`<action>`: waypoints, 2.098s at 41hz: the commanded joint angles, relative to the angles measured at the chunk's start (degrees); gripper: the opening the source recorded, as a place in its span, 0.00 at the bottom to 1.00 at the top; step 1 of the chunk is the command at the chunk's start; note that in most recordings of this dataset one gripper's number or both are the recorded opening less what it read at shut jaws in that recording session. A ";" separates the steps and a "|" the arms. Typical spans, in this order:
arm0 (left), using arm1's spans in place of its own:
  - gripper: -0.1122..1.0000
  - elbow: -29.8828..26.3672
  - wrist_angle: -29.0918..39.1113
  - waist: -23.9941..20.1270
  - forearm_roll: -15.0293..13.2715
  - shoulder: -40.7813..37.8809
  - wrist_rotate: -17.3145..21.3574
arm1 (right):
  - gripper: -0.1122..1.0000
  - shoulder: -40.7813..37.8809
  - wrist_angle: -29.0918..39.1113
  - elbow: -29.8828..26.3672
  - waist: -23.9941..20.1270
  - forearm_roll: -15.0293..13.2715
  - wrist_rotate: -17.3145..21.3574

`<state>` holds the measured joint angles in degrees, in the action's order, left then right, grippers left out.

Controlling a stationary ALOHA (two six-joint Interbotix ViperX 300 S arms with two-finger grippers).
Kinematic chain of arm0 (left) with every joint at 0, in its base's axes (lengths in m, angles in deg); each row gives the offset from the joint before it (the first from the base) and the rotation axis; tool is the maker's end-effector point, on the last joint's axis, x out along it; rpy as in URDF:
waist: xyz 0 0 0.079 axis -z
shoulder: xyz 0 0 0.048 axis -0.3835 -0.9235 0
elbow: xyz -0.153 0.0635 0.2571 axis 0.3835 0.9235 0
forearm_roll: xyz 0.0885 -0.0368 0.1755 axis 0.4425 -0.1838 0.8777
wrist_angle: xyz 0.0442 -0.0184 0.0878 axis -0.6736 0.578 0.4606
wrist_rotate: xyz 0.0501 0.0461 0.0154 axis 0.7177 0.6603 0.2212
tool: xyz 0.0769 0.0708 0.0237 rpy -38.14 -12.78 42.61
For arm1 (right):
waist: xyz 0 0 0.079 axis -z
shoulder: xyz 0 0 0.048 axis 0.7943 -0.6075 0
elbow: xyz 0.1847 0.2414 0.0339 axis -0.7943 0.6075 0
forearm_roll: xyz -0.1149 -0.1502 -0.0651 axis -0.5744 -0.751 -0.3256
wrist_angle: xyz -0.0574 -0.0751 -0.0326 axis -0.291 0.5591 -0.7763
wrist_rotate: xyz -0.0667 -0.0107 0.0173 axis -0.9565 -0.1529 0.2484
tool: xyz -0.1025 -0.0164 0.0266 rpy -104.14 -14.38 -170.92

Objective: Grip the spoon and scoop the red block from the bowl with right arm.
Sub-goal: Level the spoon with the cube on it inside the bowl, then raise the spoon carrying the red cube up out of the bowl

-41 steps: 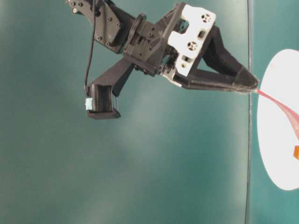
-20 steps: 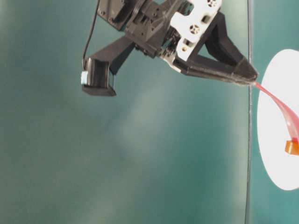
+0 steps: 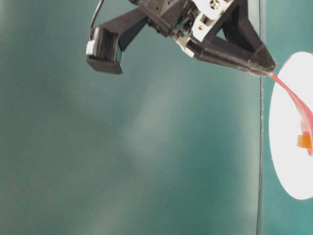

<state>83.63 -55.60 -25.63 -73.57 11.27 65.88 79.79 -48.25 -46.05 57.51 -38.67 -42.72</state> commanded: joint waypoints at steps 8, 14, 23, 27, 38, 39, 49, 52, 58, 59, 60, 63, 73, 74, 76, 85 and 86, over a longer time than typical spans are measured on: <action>0.10 -0.62 -0.53 -0.18 0.09 -0.26 0.00 | 0.32 2.11 -3.60 0.53 -0.88 0.26 0.09; 0.10 -0.70 -0.53 -0.18 0.09 -0.26 0.00 | 0.32 2.11 -3.60 0.53 -0.97 0.35 0.09; 0.10 -0.70 -0.88 -0.18 0.09 0.18 0.09 | 0.32 2.64 -3.52 0.35 -0.88 0.35 0.09; 0.10 -0.70 -1.23 -0.18 0.09 0.44 0.44 | 0.32 3.16 -3.43 0.35 -0.88 0.35 0.09; 0.10 -0.62 -1.32 -0.09 0.09 0.35 0.44 | 0.32 4.39 -3.25 -0.26 -0.97 0.26 0.09; 0.10 -0.62 -1.23 -0.18 0.09 0.35 0.44 | 0.32 4.39 -3.25 -0.26 -0.88 0.35 0.09; 0.10 -0.62 -1.32 -0.18 0.09 0.35 0.53 | 0.32 5.54 -2.46 -1.32 -0.97 0.26 0.00; 0.10 -0.70 -1.32 -0.18 0.09 0.26 0.53 | 0.32 5.71 -1.49 -1.67 -0.88 0.26 0.00; 0.10 -0.62 -1.32 -0.18 0.09 0.26 0.53 | 0.32 6.42 0.35 -2.20 -0.88 0.18 0.00; 0.10 -0.70 -1.32 -0.18 0.09 0.35 0.53 | 0.32 6.59 0.53 -2.20 -0.88 0.18 0.00; 0.10 -0.70 -1.32 -0.18 0.09 0.35 0.62 | 0.32 6.77 0.53 -2.29 -0.88 0.18 0.00; 0.10 -0.62 -1.32 -0.18 0.09 0.35 0.62 | 0.32 7.21 0.62 -2.29 -0.88 0.18 0.00; 0.10 -0.70 -1.32 -0.18 0.09 0.35 0.62 | 0.32 8.70 0.70 -2.20 -0.53 0.09 -0.09; 0.10 -0.70 -1.32 -0.18 0.09 0.35 0.62 | 0.32 8.96 0.79 -2.20 -0.53 0.09 -0.09; 0.10 -0.70 -1.32 -0.18 0.09 0.35 0.62 | 0.32 9.32 0.88 -2.20 -0.35 0.00 -0.18; 0.10 -0.70 -1.32 -0.18 0.09 0.35 0.88 | 0.32 11.43 2.11 -2.29 0.62 -0.26 -0.26; 0.10 -0.70 -1.32 -0.18 0.09 0.35 0.97 | 0.32 11.78 2.37 -2.20 0.79 -0.35 -0.26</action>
<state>83.63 -56.30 -25.63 -73.57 11.89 66.67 89.64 -46.23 -46.66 57.86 -38.76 -42.90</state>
